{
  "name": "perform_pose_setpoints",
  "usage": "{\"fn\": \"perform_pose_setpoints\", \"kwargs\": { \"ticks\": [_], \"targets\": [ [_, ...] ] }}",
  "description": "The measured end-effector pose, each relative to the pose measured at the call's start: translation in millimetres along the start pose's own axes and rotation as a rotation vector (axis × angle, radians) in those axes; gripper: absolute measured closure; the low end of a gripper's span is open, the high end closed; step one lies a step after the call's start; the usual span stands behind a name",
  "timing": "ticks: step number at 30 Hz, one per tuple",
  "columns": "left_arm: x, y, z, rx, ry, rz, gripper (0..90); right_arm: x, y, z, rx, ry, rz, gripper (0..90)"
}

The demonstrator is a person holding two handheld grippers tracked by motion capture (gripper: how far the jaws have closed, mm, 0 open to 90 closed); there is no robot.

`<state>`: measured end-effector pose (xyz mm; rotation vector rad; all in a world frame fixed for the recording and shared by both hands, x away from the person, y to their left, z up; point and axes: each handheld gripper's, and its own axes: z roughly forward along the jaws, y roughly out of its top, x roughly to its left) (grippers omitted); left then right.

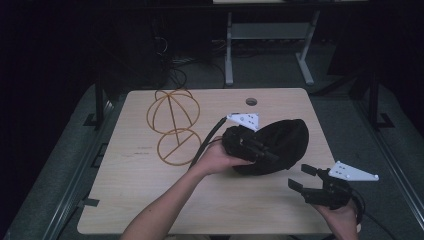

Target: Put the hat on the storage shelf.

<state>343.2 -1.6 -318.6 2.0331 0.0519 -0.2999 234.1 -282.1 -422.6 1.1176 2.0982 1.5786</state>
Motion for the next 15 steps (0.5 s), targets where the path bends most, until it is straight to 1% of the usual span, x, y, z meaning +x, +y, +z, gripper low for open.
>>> {"fn": "perform_pose_setpoints", "kwargs": {
  "ticks": [3, 4, 9, 10, 11, 12, 15],
  "targets": [
    [-0.6, 1.8, 0.4, -0.007, -0.008, 0.002, 78.8, 1.8, 1.4, 1.1, -0.015, 0.001, -0.009, 20.3],
    [-1.9, 3.3, 0.9, -0.013, -0.014, 0.003, 78.8, 3.9, 2.9, 1.8, -0.028, 0.004, -0.015, 20.3],
    [-3.8, 6.5, 3.1, -0.018, -0.024, 0.009, 78.8, 5.2, 6.3, 2.8, -0.051, 0.007, -0.013, 19.6],
    [-4.3, 7.5, 3.9, -0.021, -0.027, 0.005, 78.8, 5.6, 8.0, 2.6, -0.065, 0.008, -0.014, 19.6],
    [-4.3, 8.1, 4.4, -0.025, -0.031, 0.008, 78.8, 5.6, 8.0, 2.6, -0.065, 0.008, -0.014, 19.6],
    [-4.8, 10.0, 5.8, -0.027, -0.04, 0.011, 78.8, 6.1, 8.9, 2.5, -0.076, 0.002, -0.018, 19.6],
    [-6.1, 11.6, 7.8, -0.03, -0.045, 0.014, 78.8, 6.7, 10.2, 2.7, -0.095, 0.004, -0.019, 21.0]
  ]
}}
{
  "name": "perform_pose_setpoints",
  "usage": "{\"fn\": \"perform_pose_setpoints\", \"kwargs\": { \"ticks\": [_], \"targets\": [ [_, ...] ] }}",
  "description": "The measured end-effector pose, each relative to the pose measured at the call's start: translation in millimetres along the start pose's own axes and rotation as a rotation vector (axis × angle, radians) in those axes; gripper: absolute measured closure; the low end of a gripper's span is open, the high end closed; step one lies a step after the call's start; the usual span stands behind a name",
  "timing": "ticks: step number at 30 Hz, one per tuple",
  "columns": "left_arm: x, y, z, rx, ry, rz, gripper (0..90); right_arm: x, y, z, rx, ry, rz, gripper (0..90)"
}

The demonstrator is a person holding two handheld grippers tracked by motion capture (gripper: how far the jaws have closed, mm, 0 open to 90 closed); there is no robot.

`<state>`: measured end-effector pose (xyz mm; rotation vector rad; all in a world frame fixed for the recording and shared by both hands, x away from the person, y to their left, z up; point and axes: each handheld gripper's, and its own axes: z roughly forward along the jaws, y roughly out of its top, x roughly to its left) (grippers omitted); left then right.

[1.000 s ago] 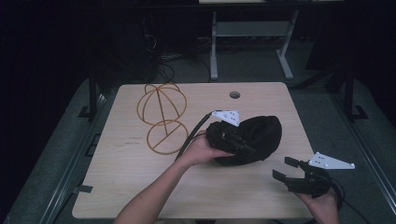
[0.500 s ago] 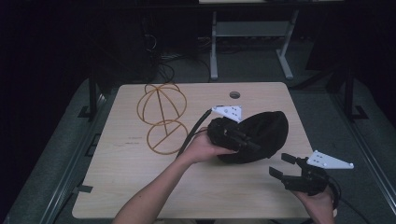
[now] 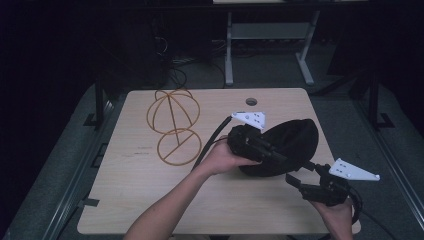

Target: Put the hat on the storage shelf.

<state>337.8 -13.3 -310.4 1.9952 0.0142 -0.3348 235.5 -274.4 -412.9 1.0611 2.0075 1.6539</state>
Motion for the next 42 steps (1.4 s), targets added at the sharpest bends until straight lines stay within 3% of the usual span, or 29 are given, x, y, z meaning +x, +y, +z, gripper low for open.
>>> {"fn": "perform_pose_setpoints", "kwargs": {
  "ticks": [6, 8, 11, 12, 13, 17, 23, 30, 33, 42],
  "targets": [
    [-3.1, 4.3, 5.0, 0.007, -0.02, 0.01, 78.7, -0.1, 1.4, 0.8, -0.02, 0.002, 0.002, 25.0],
    [-3.8, 5.1, 6.4, 0.003, -0.024, 0.009, 78.6, 0.6, 2.1, -0.6, -0.033, 0.0, -0.005, 30.2],
    [-4.7, 6.5, 7.7, -0.005, -0.029, 0.006, 78.7, 2.0, 3.2, -4.4, -0.055, 0.001, -0.022, 44.3],
    [-4.7, 6.5, 7.7, -0.005, -0.029, 0.006, 78.6, 2.0, 3.2, -4.4, -0.055, 0.001, -0.022, 44.3],
    [-4.9, 7.0, 7.4, -0.011, -0.03, 0.004, 78.6, 2.5, 3.9, -6.2, -0.062, -0.003, -0.027, 54.0],
    [-5.1, 7.7, 4.2, -0.039, -0.031, -0.003, 78.2, 4.2, 7.3, -11.1, -0.09, -0.001, -0.037, 67.6],
    [-2.4, 7.7, -4.6, -0.063, -0.016, -0.009, 76.2, 7.7, 15.5, -17.7, -0.117, -0.006, -0.044, 70.1],
    [-0.9, 5.8, -9.6, -0.056, -0.001, -0.016, 71.4, 11.6, 20.8, -23.1, -0.115, -0.011, -0.064, 70.7],
    [2.0, 3.0, -14.4, -0.06, 0.035, -0.021, 68.4, 12.7, 25.9, -24.4, -0.108, -0.015, -0.077, 71.0],
    [10.2, -2.7, -25.0, -0.066, 0.077, -0.032, 62.4, 12.3, 41.6, -22.4, -0.098, -0.029, -0.102, 71.4]
  ]
}}
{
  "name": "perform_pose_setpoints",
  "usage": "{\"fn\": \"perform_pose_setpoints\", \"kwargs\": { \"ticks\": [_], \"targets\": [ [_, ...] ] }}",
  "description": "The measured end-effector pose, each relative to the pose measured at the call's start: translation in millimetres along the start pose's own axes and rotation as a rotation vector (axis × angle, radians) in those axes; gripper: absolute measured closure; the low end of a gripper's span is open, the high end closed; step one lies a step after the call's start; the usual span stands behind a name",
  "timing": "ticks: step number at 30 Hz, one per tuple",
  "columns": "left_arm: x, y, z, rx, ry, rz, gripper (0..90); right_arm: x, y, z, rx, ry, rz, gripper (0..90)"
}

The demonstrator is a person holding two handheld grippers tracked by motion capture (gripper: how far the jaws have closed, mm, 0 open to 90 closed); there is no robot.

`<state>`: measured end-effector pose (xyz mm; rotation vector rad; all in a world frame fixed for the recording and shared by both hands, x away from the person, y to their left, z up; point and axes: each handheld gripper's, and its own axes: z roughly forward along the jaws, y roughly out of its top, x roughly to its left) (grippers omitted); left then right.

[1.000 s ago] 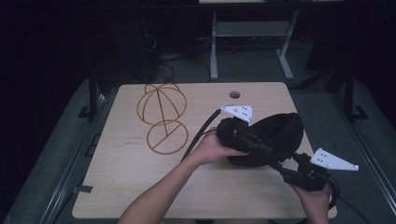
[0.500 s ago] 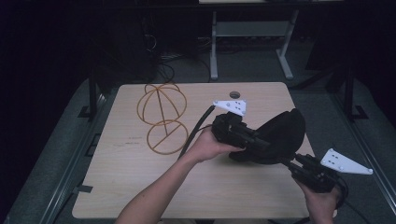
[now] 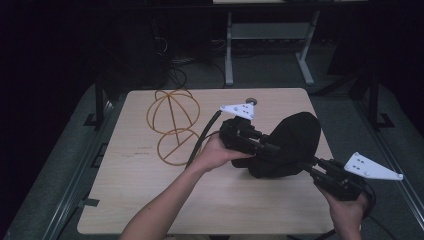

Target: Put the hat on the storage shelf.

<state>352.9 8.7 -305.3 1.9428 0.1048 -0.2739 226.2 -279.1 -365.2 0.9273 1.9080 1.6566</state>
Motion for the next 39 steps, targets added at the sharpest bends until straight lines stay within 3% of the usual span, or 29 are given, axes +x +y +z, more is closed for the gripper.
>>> {"fn": "perform_pose_setpoints", "kwargs": {
  "ticks": [3, 15, 26, 33, 39],
  "targets": [
    [1.2, -1.6, -6.5, -0.012, 0.027, -0.016, 59.8, 0.3, 10.8, 2.1, 0.015, -0.013, -0.011, 71.5],
    [-1.9, -7.9, -25.3, -0.007, 0.11, -0.008, 50.6, -6.6, 32.4, 2.2, 0.02, -0.029, -0.027, 71.8],
    [-13.1, -16.9, -41.5, 0.037, 0.205, 0.033, 44.5, -23.8, 42.6, -3.2, 0.044, -0.049, -0.014, 71.9],
    [-20.2, -28.5, -55.9, 0.074, 0.258, 0.044, 41.5, -29.0, 63.8, -2.8, 0.069, -0.056, -0.048, 71.9],
    [-32.0, -50.1, -69.7, 0.107, 0.31, 0.051, 39.5, -31.8, 79.6, 2.8, 0.081, -0.045, -0.067, 71.8]
  ]
}}
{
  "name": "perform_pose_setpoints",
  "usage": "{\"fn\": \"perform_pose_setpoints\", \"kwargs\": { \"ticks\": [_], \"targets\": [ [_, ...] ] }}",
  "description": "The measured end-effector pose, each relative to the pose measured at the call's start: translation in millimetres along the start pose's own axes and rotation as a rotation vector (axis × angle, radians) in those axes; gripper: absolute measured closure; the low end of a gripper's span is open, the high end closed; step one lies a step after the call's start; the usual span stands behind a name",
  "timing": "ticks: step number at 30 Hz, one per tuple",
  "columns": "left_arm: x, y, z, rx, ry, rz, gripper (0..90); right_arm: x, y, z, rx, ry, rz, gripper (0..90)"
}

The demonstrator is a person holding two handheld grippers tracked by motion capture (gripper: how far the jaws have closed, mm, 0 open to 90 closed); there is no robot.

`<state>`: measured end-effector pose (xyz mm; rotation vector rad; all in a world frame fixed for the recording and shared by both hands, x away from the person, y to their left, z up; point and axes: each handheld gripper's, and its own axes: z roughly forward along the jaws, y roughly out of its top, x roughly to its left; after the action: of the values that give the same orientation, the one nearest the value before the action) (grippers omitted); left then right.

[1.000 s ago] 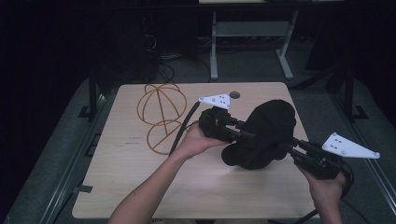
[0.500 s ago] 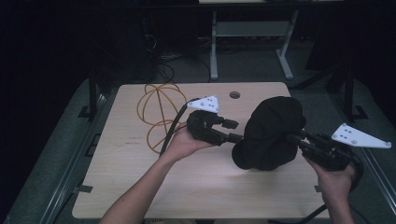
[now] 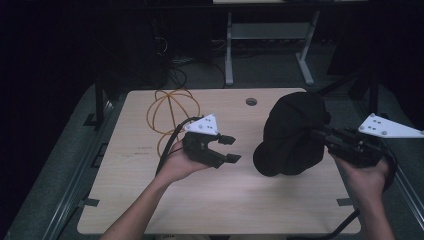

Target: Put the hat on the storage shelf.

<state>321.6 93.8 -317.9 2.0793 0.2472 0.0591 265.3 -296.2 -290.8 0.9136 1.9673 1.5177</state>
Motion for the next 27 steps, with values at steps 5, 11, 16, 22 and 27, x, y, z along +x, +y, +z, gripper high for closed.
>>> {"fn": "perform_pose_setpoints", "kwargs": {
  "ticks": [5, 11, 16, 22, 27],
  "targets": [
    [-2.4, -11.7, -9.8, 0.012, 0.015, 0.0, 39.3, -0.9, 9.1, 5.6, 0.009, 0.006, -0.015, 71.9],
    [-4.3, -27.9, -20.7, 0.039, 0.065, -0.003, 37.7, -1.7, 19.8, 14.5, 0.018, 0.02, -0.029, 71.8],
    [-7.9, -42.9, -27.8, 0.052, 0.11, -0.002, 35.6, -1.3, 30.0, 23.0, 0.03, 0.034, -0.037, 71.8],
    [-10.9, -59.2, -28.6, 0.068, 0.146, -0.001, 33.4, 0.2, 40.8, 32.6, 0.035, 0.056, -0.05, 71.8],
    [-10.7, -72.7, -27.3, 0.082, 0.168, -0.01, 31.3, 3.2, 50.9, 41.4, 0.037, 0.072, -0.065, 71.8]
  ]
}}
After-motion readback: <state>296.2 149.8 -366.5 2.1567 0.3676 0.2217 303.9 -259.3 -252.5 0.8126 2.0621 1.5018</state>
